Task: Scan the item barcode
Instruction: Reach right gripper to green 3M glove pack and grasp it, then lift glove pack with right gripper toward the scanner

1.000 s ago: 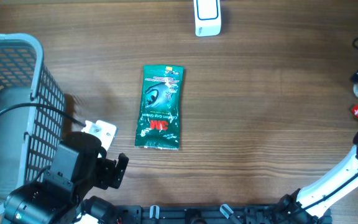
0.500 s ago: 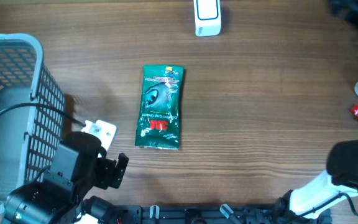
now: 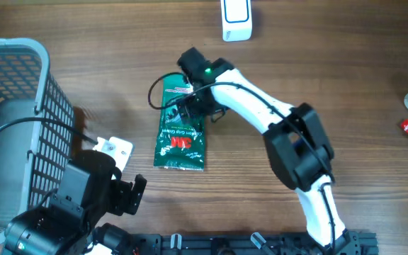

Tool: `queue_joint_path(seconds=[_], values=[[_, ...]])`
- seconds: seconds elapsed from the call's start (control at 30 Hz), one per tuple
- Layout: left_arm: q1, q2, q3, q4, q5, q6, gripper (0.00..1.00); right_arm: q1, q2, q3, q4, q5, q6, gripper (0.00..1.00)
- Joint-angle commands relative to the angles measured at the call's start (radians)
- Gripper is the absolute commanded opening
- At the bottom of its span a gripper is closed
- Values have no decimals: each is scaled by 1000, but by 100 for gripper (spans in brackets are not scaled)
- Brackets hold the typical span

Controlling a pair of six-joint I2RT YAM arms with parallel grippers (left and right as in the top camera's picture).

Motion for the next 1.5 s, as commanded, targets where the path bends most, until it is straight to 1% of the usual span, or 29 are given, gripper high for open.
queue_joint_path(seconds=[0.0, 0.03, 0.1, 0.13, 0.17, 0.2, 0.23, 0.33, 0.4, 0.43, 0.47, 0.53, 0.57, 0.6, 0.63, 0.7, 0.73, 0.8, 0.83, 0.9, 0.97, 1.03, 1.13, 1.2, 1.33, 1.37, 1.4, 1.47], values=[[3, -3, 3, -1, 9, 8, 100, -1, 34, 5, -1, 63, 44, 95], [3, -3, 3, -1, 9, 8, 100, -1, 39, -4, 1, 35, 44, 84], [3, -3, 3, -1, 9, 8, 100, 0, 39, -51, 30, 10, 62, 68], [3, -3, 3, -1, 9, 8, 100, 0, 39, -89, 53, 10, 62, 46], [3, -3, 3, -1, 9, 8, 100, 0, 39, -107, 54, 10, 63, 17], [3, -3, 3, -1, 9, 8, 100, 0, 39, -120, 51, 11, 63, 4], [3, -3, 3, -1, 9, 8, 100, -3, 39, -120, 46, 17, 64, 4], [3, -3, 3, -1, 9, 8, 100, -58, 17, -116, -46, 141, 171, 4], [3, -3, 3, -1, 9, 8, 100, -111, -25, -116, -115, 191, 170, 4], [3, -3, 3, -1, 9, 8, 100, -162, -64, -116, -171, 222, 144, 4], [3, -3, 3, -1, 9, 8, 100, -181, -77, -116, -186, 221, 104, 4], [3, -3, 3, -1, 9, 8, 100, -220, -95, -116, -207, 221, -87, 4], [3, -3, 3, -1, 9, 8, 100, -229, -107, -116, -217, 211, -97, 54], [3, -3, 3, -1, 9, 8, 100, -238, -134, -103, -240, 194, -96, 84], [3, -3, 3, -1, 9, 8, 100, -239, -171, -85, -258, 199, -98, 100], [3, -3, 3, -1, 9, 8, 100, -237, -275, -61, -261, 209, -89, 100], [3, -3, 3, -1, 9, 8, 100, -232, -308, -61, -246, 209, -61, 100], [3, -3, 3, -1, 9, 8, 100, -215, -324, -63, -164, 151, -24, 100], [3, -3, 3, -1, 9, 8, 100, -199, -306, -82, -105, 130, 2, 100], [3, -3, 3, -1, 9, 8, 100, -150, -241, -100, -49, 131, 98, 100], [3, -3, 3, -1, 9, 8, 100, -110, -172, -100, 1, 145, 122, 100], [3, -3, 3, -1, 9, 8, 100, -73, -98, -100, 5, 241, 227, 100], [3, -3, 3, -1, 9, 8, 100, -61, -56, -100, 14, 241, 257, 100], [3, -3, 3, -1, 9, 8, 100, -61, -33, -100, -24, 277, 323, 100], [3, -3, 3, -1, 9, 8, 100, -62, -18, -100, -31, 280, 320, 100], [3, -3, 3, -1, 9, 8, 100, -63, -10, -100, -39, 256, 305, 92], [3, -3, 3, -1, 9, 8, 100, -65, 5, -102, -49, 208, 273, 86], [3, -3, 3, -1, 9, 8, 100, -66, 54, -103, -95, 142, 267, 72]])
